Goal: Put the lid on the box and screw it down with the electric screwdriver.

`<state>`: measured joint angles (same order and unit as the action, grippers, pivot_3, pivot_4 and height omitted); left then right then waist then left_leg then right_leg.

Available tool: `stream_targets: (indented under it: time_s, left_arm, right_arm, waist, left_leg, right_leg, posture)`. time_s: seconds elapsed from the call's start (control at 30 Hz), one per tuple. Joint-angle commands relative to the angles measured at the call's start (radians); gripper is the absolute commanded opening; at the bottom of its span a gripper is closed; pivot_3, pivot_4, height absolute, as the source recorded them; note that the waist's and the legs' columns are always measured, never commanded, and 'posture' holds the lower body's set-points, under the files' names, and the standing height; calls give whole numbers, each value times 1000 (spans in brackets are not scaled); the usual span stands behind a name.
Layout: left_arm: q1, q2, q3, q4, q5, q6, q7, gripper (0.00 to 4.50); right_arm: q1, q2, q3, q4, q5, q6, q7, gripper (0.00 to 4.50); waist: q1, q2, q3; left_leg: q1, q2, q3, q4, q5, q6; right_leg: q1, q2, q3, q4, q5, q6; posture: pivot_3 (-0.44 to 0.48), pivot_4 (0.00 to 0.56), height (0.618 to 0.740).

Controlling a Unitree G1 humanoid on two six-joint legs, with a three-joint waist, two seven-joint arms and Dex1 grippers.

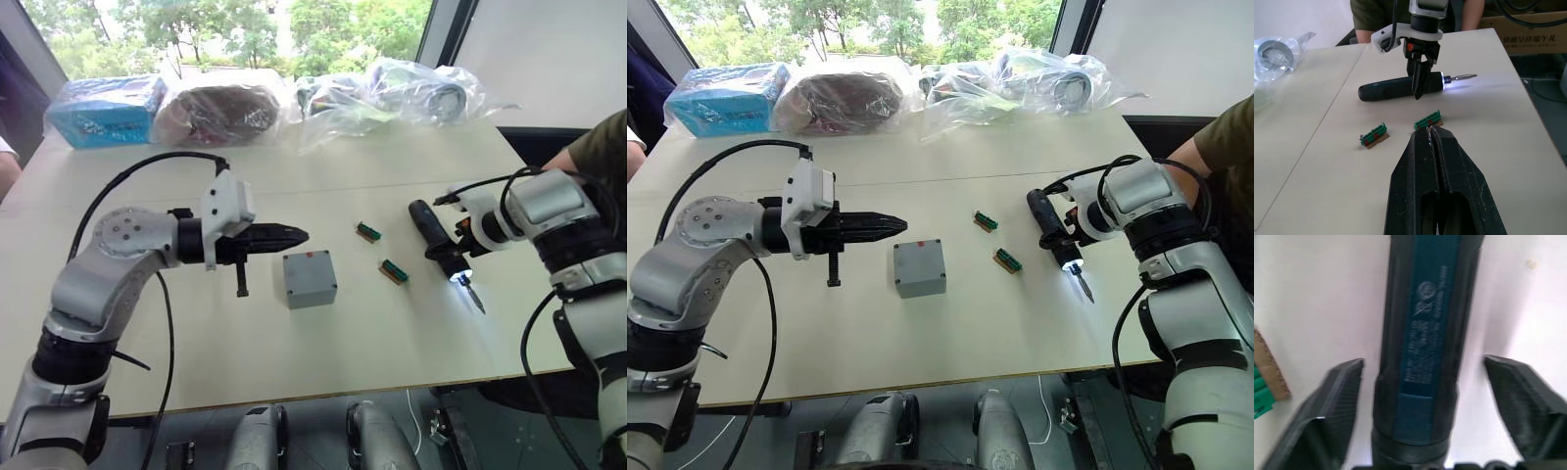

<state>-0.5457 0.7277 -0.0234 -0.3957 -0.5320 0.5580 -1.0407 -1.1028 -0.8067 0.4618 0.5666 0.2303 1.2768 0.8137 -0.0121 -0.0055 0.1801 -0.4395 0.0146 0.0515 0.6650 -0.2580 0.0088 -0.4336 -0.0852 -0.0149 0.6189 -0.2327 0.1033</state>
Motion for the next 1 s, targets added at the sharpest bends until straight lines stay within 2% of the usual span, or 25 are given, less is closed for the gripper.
stream_targets:
  time_s: [0.03, 0.13, 0.23, 0.33, 0.43, 0.57, 0.77, 1.0]
  left_arm:
    - [37, 35, 33, 6, 7, -10, -2, 0]
    - [98, 72, 5, 45, 64, -65, -28, 0]
    - [127, 66, -17, 96, 103, -103, -26, 0]
    - [151, 61, -36, 143, 152, -159, -26, 0]
    - [162, 59, -59, 187, 195, -204, -31, 0]
    - [163, 26, -89, 245, 232, -245, -22, 0]
    - [140, -56, -167, 377, 339, -356, 8, 0]
    - [73, -122, -181, 468, 365, -402, 15, 0]
  right_arm:
    - [-25, -71, -21, -194, -71, -124, 8, 4487]
    - [18, -84, -72, -389, -59, -169, 18, 4487]
    - [105, -66, -126, -599, -23, -226, 27, 3812]
    - [191, -18, -175, -760, 28, -191, 19, 2898]
    - [254, 50, -211, -835, 54, -146, -25, 1703]
    - [330, 134, -165, -884, 35, -121, -104, 192]
    - [395, 246, -76, -910, 10, -93, -190, 85]
    - [399, 293, -48, -976, 85, -2, -165, 85]
  waist:
    - [0, 2, 1]
    - [-3, 2, 1]
    - [-1, 2, 1]
    - [3, 2, 1]
    - [5, 1, 1]
    - [6, 0, 0]
    - [1, 0, -1]
    - [3, 0, -1]
  left_leg:
    - [0, 0, 0, 0, 0, 0]
    - [-1, 1, 0, 0, 0, 0]
    - [0, 2, 0, 0, 0, 0]
    - [0, 2, 0, 0, 0, 0]
    - [0, 2, 0, 2, 0, 0]
    - [0, 1, 0, 4, 0, 0]
    - [2, 1, 1, 4, 0, 0]
    - [2, 2, 0, 4, 0, -1]
  right_leg:
    - [-1, 0, 1, 1, 0, 0]
    - [-2, 1, 1, 2, 0, 0]
    - [-2, 3, 1, 3, 0, 0]
    - [-2, 3, 1, 5, 0, 0]
    - [-2, 2, 1, 6, 0, 0]
    - [-1, 1, 1, 8, 0, 0]
    - [-1, 2, 1, 10, 0, -1]
    - [-1, 2, 1, 11, 0, 0]
  posture:
    - [0, 150, 740]
    - [0, 150, 740]
    - [0, 150, 740]
    - [0, 150, 740]
    - [0, 150, 740]
    - [0, 150, 740]
    - [0, 150, 740]
    - [0, 150, 740]
